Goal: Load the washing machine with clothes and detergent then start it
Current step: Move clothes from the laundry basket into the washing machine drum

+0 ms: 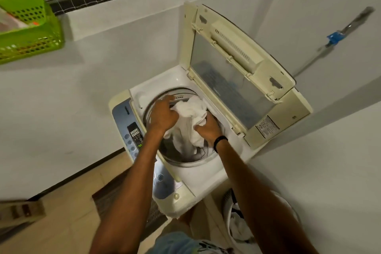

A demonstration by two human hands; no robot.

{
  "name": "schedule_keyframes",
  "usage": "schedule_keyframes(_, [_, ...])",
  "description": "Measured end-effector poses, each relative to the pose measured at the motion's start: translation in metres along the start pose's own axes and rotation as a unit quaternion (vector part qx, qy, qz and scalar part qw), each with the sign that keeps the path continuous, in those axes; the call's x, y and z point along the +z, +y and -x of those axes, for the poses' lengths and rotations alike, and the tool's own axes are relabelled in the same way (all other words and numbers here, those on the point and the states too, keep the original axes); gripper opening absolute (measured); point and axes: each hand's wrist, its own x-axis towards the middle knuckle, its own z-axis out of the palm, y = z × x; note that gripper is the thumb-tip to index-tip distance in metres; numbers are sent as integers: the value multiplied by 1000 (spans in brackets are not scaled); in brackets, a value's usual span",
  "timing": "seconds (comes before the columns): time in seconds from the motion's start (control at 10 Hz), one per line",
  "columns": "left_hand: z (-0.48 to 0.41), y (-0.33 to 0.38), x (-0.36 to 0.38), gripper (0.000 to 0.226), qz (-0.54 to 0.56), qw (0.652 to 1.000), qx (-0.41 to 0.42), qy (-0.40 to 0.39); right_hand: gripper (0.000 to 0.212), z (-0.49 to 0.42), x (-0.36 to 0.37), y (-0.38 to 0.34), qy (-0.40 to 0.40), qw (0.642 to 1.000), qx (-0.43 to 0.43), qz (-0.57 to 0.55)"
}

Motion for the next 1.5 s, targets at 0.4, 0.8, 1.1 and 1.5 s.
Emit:
schedule_keyframes(0.4, [83, 17, 155, 22, 6, 978, 3, -209, 8, 72, -94, 127, 149, 948, 166, -226])
schedule_keyframes(0.8, [184, -45, 380, 20, -132, 866, -83, -475, 25, 151, -115, 449, 233, 843, 398, -276])
schedule_keyframes(1.1, [180, -216, 586, 20, -41, 855, -363, -369, 34, 80, 1, 710, -10, 873, 477, -102])
schedule_keyframes(1.5, [193, -251, 620, 19, -10, 841, -384, -380, 43, 48, 74, 744, 94, 893, 438, -43])
